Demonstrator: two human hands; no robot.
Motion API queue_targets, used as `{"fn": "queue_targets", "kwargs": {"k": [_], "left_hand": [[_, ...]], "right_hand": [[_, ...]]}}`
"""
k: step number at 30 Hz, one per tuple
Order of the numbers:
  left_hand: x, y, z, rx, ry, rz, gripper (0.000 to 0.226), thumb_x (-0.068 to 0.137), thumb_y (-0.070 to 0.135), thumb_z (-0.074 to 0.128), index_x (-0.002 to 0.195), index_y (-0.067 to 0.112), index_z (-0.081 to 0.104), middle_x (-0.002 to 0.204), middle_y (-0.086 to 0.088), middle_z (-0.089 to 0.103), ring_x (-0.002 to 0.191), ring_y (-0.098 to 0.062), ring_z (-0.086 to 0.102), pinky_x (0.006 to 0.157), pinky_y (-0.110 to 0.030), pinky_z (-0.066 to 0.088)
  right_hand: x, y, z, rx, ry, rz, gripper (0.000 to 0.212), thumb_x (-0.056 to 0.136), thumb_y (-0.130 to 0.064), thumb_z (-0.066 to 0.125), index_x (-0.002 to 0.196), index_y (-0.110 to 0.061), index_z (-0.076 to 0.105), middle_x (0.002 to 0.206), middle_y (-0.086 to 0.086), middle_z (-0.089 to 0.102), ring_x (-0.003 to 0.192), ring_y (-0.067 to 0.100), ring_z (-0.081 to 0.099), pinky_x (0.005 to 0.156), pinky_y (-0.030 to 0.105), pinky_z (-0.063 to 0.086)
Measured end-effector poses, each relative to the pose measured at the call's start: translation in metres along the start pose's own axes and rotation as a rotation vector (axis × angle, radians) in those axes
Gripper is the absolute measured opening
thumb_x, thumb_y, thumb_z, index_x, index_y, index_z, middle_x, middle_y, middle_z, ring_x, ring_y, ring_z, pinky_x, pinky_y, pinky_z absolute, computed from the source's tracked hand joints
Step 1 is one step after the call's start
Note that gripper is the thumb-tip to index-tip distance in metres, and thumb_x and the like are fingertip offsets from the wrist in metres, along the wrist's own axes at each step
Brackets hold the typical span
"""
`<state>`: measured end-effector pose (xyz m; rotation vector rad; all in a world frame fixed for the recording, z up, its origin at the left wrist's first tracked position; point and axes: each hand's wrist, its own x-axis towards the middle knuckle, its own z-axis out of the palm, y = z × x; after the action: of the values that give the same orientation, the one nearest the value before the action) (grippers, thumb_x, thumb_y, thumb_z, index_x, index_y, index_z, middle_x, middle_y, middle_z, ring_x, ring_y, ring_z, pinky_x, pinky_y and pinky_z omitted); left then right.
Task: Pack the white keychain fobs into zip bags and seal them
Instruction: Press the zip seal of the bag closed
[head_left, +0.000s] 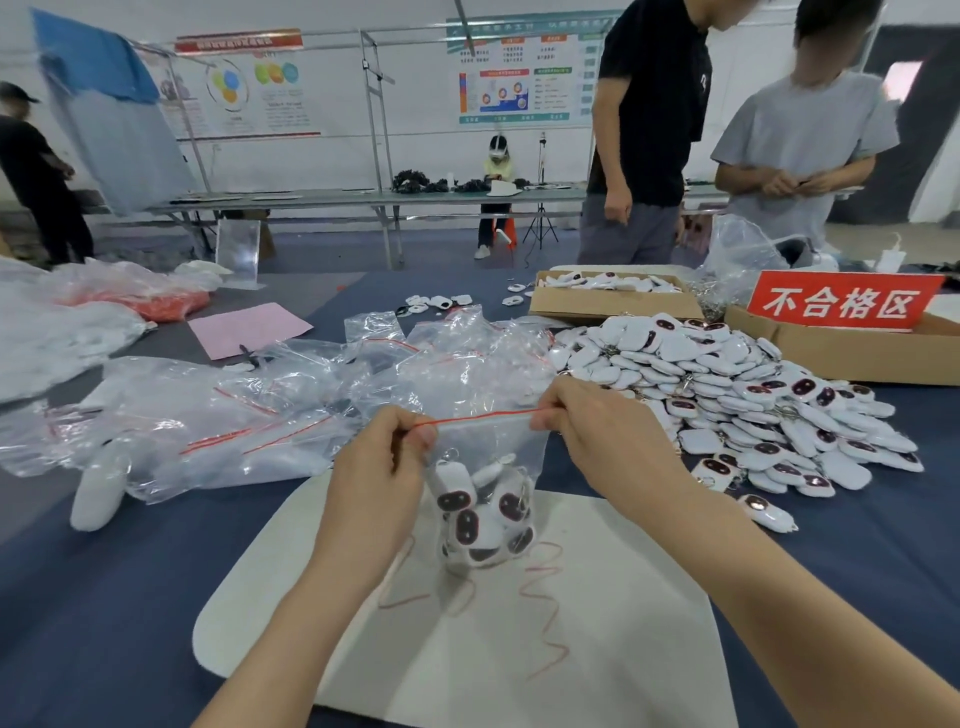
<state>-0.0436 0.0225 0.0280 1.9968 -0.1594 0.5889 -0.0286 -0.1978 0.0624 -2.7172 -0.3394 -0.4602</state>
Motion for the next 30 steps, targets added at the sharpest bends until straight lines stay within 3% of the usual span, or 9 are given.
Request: {"fn": "queue_targets", "kwargs": {"k": [5, 8, 12, 15, 20, 22, 25, 28, 30], "left_hand": [[0.003, 0.02, 0.02, -0.102, -0.044, 0.002, 0.022, 0.099, 0.018, 0.06, 0.08, 0.027, 0.064, 0.082, 0.021, 0.068, 0.074, -0.008, 0.062, 0.077, -0.034, 0.052], [0.004, 0.035, 0.045, -0.184, -0.107, -0.012, 0.017, 0.099, 0.022, 0.061, 0.084, 0.026, 0.068, 0.083, 0.02, 0.071, 0.078, -0.005, 0.064, 0.081, -0.03, 0.053], [0.003, 0.059, 0.092, -0.295, -0.192, 0.004, 0.019, 0.1, 0.024, 0.061, 0.085, 0.028, 0.07, 0.078, 0.014, 0.073, 0.07, -0.006, 0.065, 0.066, -0.019, 0.052], [-0.004, 0.079, 0.131, -0.393, -0.296, 0.008, 0.016, 0.103, 0.024, 0.056, 0.097, 0.03, 0.07, 0.088, 0.016, 0.073, 0.077, -0.004, 0.068, 0.063, -0.018, 0.055], [-0.026, 0.089, 0.185, -0.457, -0.445, -0.061, 0.019, 0.103, 0.023, 0.054, 0.106, 0.038, 0.066, 0.097, 0.013, 0.073, 0.082, -0.002, 0.07, 0.064, -0.018, 0.056], [-0.033, 0.087, 0.2, -0.446, -0.487, -0.074, 0.019, 0.104, 0.024, 0.053, 0.108, 0.037, 0.066, 0.095, 0.017, 0.073, 0.083, -0.003, 0.07, 0.064, -0.017, 0.056], [-0.038, 0.082, 0.214, -0.431, -0.513, -0.098, 0.02, 0.104, 0.021, 0.052, 0.107, 0.035, 0.066, 0.094, 0.017, 0.073, 0.082, -0.005, 0.07, 0.062, -0.021, 0.056], [-0.038, 0.075, 0.221, -0.402, -0.511, -0.119, 0.023, 0.104, 0.016, 0.052, 0.105, 0.034, 0.066, 0.094, 0.016, 0.074, 0.08, -0.007, 0.07, 0.063, -0.024, 0.055], [-0.037, 0.069, 0.222, -0.383, -0.508, -0.134, 0.023, 0.104, 0.015, 0.052, 0.106, 0.033, 0.067, 0.094, 0.017, 0.074, 0.08, -0.006, 0.071, 0.061, -0.022, 0.055]], "right_hand": [[-0.011, 0.022, -0.017, 0.198, 0.133, 0.07, 0.025, 0.101, -0.014, 0.047, 0.087, -0.034, 0.05, 0.084, -0.022, 0.06, 0.081, 0.008, 0.055, 0.069, 0.032, 0.04], [-0.024, 0.042, -0.033, 0.418, 0.269, 0.121, 0.027, 0.102, -0.022, 0.049, 0.081, -0.039, 0.053, 0.079, -0.028, 0.064, 0.079, -0.005, 0.058, 0.068, 0.015, 0.042], [-0.044, 0.076, -0.055, 0.563, 0.392, 0.175, 0.026, 0.101, -0.014, 0.047, 0.085, -0.033, 0.056, 0.082, -0.032, 0.068, 0.075, -0.009, 0.06, 0.064, 0.005, 0.041], [-0.059, 0.112, -0.075, 0.536, 0.474, 0.259, 0.027, 0.103, -0.01, 0.041, 0.089, -0.029, 0.055, 0.083, -0.021, 0.073, 0.066, -0.003, 0.062, 0.055, 0.011, 0.043], [-0.089, 0.195, -0.117, 0.445, 0.665, 0.561, 0.025, 0.102, -0.015, 0.042, 0.088, -0.028, 0.058, 0.076, -0.018, 0.073, 0.072, 0.005, 0.069, 0.062, 0.031, 0.054], [-0.098, 0.227, -0.136, 0.299, 0.712, 0.648, 0.021, 0.102, -0.02, 0.044, 0.089, -0.028, 0.059, 0.077, -0.015, 0.073, 0.072, 0.008, 0.067, 0.062, 0.032, 0.051], [-0.103, 0.269, -0.163, 0.133, 0.799, 0.812, 0.017, 0.101, -0.024, 0.046, 0.099, -0.024, 0.063, 0.096, 0.0, 0.07, 0.091, 0.027, 0.063, 0.074, 0.036, 0.046], [-0.107, 0.298, -0.177, 0.179, 1.037, 0.969, 0.021, 0.101, -0.026, 0.049, 0.106, -0.016, 0.066, 0.108, 0.004, 0.07, 0.105, 0.029, 0.061, 0.08, 0.034, 0.04], [-0.111, 0.303, -0.168, 0.26, 1.133, 1.023, 0.023, 0.099, -0.029, 0.052, 0.107, -0.012, 0.064, 0.108, 0.006, 0.069, 0.103, 0.026, 0.06, 0.082, 0.032, 0.037]]}}
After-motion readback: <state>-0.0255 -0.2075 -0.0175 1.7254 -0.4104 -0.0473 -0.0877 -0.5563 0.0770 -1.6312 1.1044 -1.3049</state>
